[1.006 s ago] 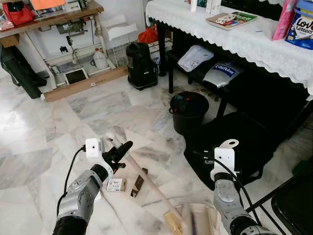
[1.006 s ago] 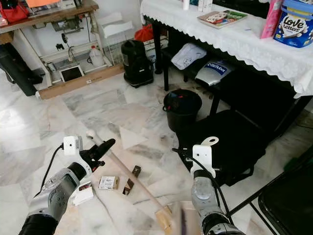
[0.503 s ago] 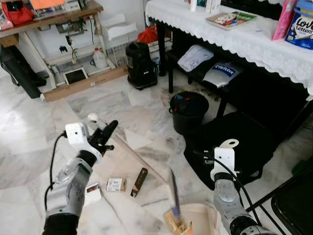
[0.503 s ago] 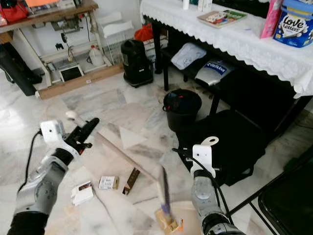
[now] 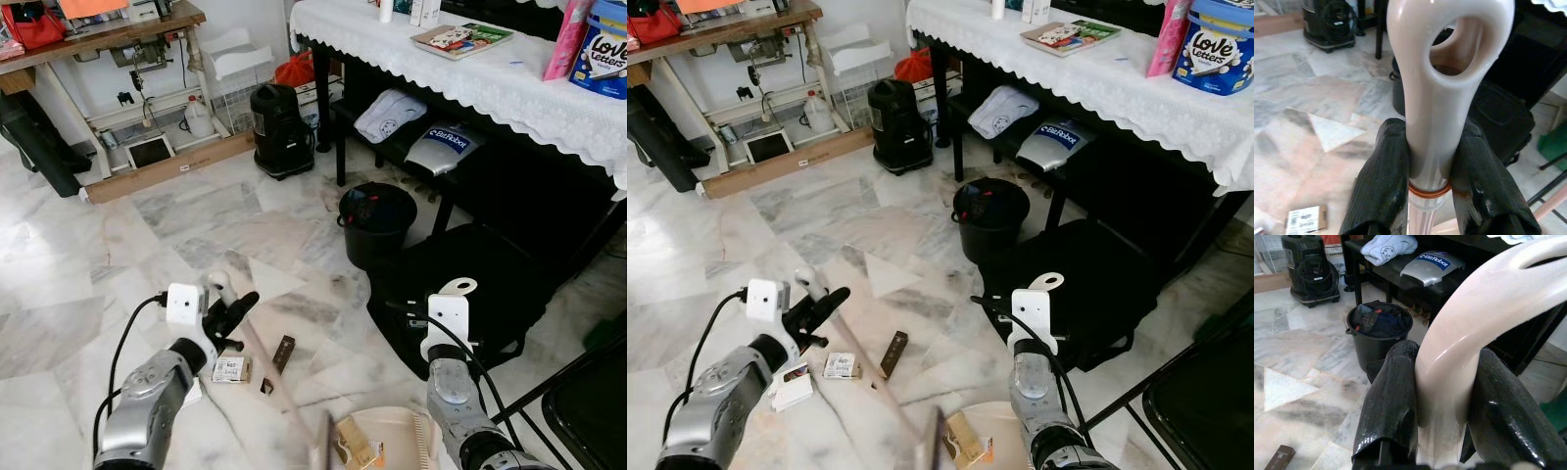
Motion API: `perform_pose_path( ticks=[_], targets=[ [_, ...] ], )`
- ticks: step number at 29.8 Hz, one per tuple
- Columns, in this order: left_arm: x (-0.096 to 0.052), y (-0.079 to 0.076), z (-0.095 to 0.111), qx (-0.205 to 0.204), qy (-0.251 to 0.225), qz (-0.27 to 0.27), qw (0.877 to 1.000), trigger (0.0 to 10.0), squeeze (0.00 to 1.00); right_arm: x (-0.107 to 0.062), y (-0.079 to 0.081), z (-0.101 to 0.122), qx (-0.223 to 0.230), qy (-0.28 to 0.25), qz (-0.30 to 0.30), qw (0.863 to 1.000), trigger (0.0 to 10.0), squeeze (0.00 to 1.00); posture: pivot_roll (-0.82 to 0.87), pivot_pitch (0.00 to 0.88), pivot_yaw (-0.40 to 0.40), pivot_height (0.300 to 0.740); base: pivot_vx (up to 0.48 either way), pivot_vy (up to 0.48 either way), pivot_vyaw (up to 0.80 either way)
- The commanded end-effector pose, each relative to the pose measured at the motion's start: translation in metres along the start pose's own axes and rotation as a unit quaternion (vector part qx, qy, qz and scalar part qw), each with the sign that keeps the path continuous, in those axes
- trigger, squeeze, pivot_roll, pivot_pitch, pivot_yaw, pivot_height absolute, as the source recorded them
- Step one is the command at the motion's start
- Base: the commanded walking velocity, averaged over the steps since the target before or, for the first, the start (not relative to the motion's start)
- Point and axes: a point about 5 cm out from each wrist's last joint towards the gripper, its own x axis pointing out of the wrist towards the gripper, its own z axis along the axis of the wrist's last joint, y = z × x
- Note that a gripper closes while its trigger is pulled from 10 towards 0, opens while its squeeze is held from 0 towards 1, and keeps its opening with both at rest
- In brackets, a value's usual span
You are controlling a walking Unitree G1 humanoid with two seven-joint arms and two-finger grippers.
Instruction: Sweep floor
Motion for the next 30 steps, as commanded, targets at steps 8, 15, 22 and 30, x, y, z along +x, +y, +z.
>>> perform_pose_path(
  ticks=[8,15,22,30],
  targets=[
    [-0.01,0.006,0.001,0.026,0.004,0.001,1.0,10.0,0.0,-0.011,0.007,-0.017,-0.009,0.043,0.02,0.999,10.0,0.0,0.2,0.044,0.08,0.74,0.0,0.0,0.0],
    [-0.012,0.001,-0.008,0.031,0.046,-0.038,0.998,10.0,0.0,-0.011,0.008,-0.016,-0.008,0.044,0.02,0.999,10.0,0.0,0.2,0.046,0.082,0.74,0.0,0.0,0.0],
    [-0.01,-0.004,-0.012,-0.01,0.061,-0.067,0.996,10.0,0.0,-0.011,0.008,-0.017,-0.007,0.044,0.019,0.999,10.0,0.0,0.2,0.051,0.084,0.74,0.0,0.0,0.0],
    [-0.006,-0.003,-0.015,-0.063,0.07,-0.073,0.993,10.0,0.0,-0.01,0.006,-0.017,-0.006,0.044,0.015,0.999,10.0,0.0,0.19,0.062,0.09,0.74,0.0,0.0,0.0]
  ],
)
